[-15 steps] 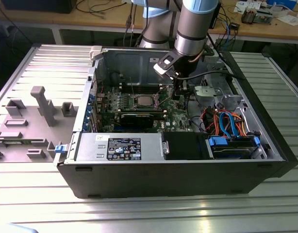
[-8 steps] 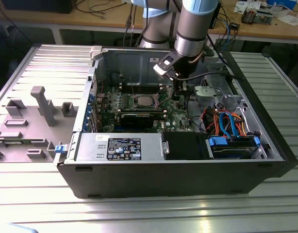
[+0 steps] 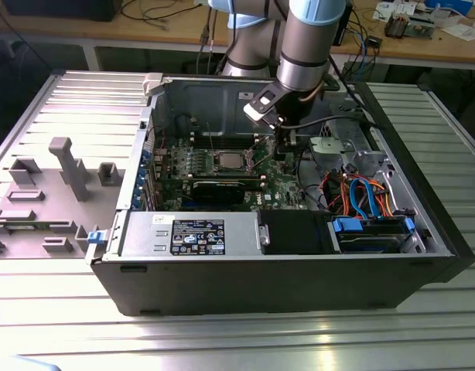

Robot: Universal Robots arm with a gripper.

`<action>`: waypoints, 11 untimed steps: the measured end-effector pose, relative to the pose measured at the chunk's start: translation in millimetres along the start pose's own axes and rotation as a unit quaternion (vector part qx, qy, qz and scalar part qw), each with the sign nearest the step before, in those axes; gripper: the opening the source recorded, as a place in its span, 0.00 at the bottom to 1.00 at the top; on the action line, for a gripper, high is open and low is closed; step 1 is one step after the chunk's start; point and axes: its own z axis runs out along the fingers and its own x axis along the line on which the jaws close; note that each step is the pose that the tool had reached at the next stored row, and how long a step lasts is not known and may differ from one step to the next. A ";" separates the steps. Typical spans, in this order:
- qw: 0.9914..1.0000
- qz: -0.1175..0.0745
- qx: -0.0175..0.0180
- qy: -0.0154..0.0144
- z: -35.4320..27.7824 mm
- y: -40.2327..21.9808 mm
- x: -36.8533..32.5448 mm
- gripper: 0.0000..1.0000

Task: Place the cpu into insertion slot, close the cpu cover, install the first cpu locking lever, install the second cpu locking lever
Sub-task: 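Close the cpu cover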

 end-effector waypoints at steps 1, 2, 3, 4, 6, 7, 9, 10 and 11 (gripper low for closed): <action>1.000 0.000 0.000 0.000 0.0 -1.3 0.1 0.11; 1.000 0.000 -0.001 0.000 0.0 -3.2 0.2 0.11; 1.000 0.000 -0.001 0.000 0.0 -5.1 0.2 0.11; 1.000 0.000 -0.002 0.000 0.1 -6.8 0.3 0.11; 1.000 0.000 -0.003 0.000 0.3 -12.1 0.7 0.11; 1.000 0.000 -0.003 0.000 0.3 -14.3 0.7 0.11; 1.000 0.000 -0.003 0.000 0.3 -16.4 0.8 0.11; 1.000 0.000 -0.003 0.000 0.3 -16.9 0.8 0.11; 1.000 0.000 -0.003 0.000 0.2 -17.3 0.8 0.11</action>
